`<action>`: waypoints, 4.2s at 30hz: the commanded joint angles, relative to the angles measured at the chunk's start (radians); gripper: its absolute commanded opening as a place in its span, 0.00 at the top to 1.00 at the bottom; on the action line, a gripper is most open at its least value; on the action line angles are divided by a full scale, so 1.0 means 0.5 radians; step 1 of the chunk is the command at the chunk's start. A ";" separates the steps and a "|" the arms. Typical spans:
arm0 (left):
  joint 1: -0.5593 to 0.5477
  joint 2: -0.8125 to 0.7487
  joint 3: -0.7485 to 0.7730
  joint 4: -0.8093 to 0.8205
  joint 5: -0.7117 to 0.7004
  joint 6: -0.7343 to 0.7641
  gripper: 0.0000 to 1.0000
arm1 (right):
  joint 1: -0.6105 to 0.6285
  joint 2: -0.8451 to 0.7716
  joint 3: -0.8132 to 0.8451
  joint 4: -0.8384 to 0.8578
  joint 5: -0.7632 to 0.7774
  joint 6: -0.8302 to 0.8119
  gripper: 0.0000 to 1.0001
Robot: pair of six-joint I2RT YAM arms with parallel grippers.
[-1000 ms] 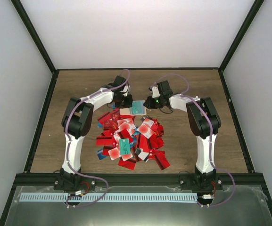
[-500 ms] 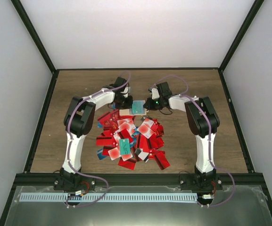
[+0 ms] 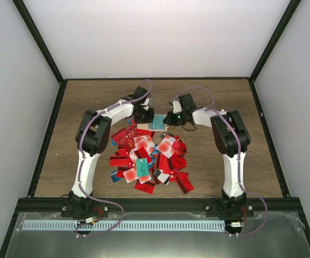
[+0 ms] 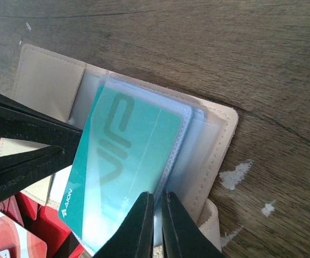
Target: Put the credit cards into the card holder
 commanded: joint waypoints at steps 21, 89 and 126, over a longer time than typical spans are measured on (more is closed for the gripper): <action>-0.045 -0.178 -0.108 0.007 -0.129 0.039 0.78 | 0.002 -0.222 -0.032 0.020 -0.177 0.036 0.86; -0.044 0.025 -0.134 0.133 0.076 0.122 0.96 | -0.059 -0.093 -0.117 0.258 -0.484 0.242 0.57; 0.207 -0.590 -0.688 0.601 0.481 -0.108 0.96 | 0.097 0.064 0.201 0.137 -0.532 0.237 0.57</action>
